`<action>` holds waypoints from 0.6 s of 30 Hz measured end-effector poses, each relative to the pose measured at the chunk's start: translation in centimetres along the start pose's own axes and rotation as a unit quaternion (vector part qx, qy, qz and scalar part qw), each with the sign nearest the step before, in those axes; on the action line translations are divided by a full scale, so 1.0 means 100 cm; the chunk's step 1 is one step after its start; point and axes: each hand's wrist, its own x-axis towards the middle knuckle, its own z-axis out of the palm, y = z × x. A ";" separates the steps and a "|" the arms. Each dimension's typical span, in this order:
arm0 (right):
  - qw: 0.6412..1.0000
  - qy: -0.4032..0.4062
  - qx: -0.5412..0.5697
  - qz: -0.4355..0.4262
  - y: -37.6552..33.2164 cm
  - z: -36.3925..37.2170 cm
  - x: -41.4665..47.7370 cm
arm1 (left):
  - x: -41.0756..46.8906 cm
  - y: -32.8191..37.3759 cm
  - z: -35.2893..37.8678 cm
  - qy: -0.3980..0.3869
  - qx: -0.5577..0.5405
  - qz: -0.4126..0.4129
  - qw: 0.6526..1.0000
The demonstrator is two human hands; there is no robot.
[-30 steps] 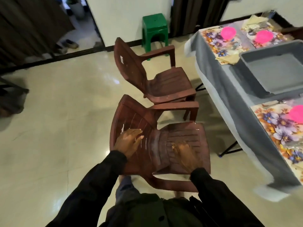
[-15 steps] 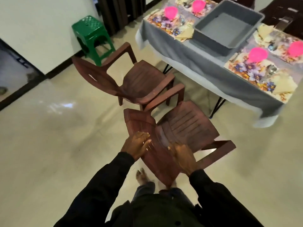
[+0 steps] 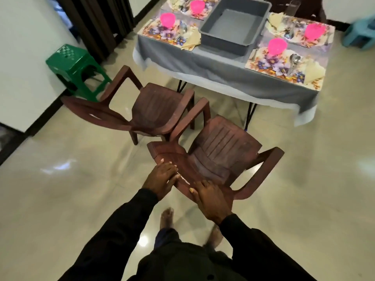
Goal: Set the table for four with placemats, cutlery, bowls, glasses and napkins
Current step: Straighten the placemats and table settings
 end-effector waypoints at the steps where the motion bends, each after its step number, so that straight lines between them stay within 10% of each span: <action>1: 1.000 0.000 0.000 0.022 -0.005 0.005 -0.002 | 0.000 -0.007 0.002 -0.001 0.001 0.018 1.000; 18: 0.941 0.118 -0.056 0.313 -0.081 0.067 -0.016 | 0.027 -0.077 -0.007 -0.130 0.057 0.174 0.975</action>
